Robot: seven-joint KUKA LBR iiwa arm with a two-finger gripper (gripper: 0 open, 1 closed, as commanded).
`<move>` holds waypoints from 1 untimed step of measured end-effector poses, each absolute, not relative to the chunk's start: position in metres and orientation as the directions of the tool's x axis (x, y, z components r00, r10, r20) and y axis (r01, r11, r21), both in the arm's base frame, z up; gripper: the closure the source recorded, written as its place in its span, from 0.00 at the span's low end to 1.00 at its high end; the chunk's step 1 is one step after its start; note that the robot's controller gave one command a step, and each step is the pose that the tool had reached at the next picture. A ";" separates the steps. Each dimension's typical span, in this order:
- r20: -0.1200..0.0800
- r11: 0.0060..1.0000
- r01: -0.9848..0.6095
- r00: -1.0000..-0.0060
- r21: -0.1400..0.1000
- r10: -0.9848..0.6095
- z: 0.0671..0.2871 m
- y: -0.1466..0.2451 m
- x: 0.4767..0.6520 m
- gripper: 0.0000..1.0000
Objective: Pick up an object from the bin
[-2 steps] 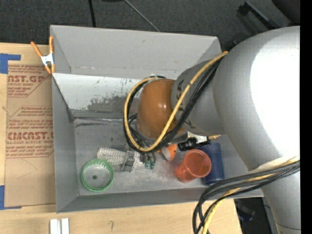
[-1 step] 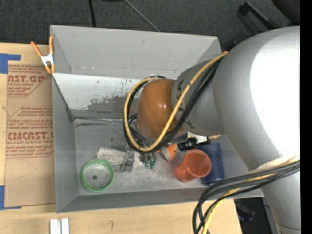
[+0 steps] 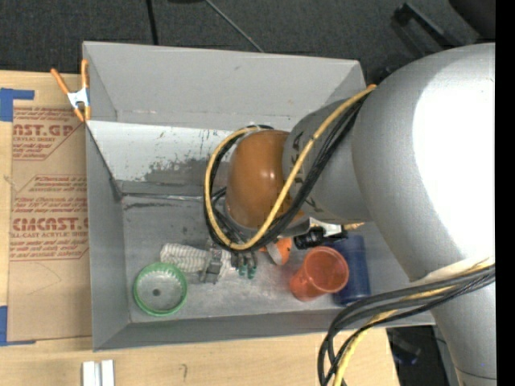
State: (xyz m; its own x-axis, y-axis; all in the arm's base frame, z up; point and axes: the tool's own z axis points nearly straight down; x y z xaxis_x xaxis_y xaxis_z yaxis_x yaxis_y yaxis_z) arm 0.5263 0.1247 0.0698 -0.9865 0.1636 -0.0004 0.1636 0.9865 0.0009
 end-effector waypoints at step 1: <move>0.002 0.987 0.163 -0.987 0.000 0.163 0.072 0.125 0.526 1.00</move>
Offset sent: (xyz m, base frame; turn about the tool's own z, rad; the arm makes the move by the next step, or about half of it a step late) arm -0.0002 -0.0003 0.0340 0.0000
